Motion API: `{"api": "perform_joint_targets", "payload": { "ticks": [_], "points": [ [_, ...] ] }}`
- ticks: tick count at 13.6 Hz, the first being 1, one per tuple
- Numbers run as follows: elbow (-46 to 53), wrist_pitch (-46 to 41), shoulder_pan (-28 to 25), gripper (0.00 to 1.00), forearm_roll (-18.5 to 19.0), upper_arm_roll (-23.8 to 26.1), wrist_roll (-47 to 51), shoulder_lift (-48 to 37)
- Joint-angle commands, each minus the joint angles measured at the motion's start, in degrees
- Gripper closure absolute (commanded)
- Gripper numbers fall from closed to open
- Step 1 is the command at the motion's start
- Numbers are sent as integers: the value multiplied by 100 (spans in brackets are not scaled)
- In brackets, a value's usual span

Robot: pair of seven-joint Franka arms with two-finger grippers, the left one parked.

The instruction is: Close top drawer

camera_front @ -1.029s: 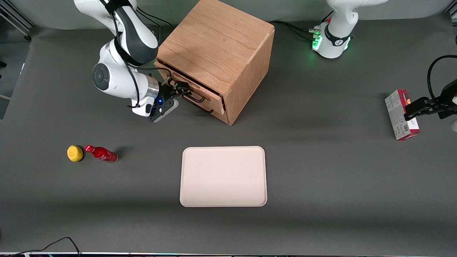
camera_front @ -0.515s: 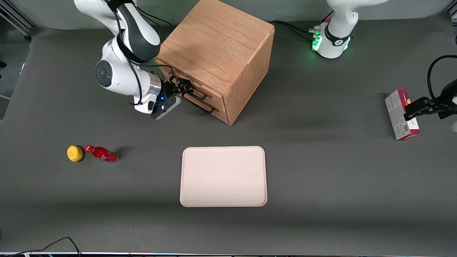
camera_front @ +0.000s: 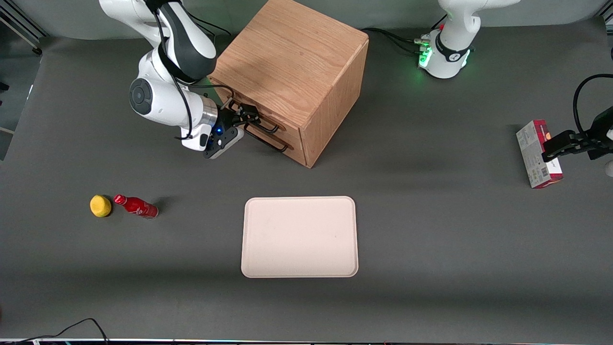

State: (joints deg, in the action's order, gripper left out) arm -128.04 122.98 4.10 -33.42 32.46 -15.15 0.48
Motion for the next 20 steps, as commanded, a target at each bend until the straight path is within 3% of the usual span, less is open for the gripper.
{"api": "perform_joint_targets", "payload": {
  "ticks": [1,8,11,16,20],
  "points": [
    [-107,112,-15,0,-138,156,153,-92],
    [271,-178,-6,0,-51,103,73,-83],
    [420,-291,-6,0,414,112,-146,-92],
    [482,-362,3,0,477,77,-348,-110],
    [1131,-1291,55,0,512,-143,-305,-119]
  ]
}}
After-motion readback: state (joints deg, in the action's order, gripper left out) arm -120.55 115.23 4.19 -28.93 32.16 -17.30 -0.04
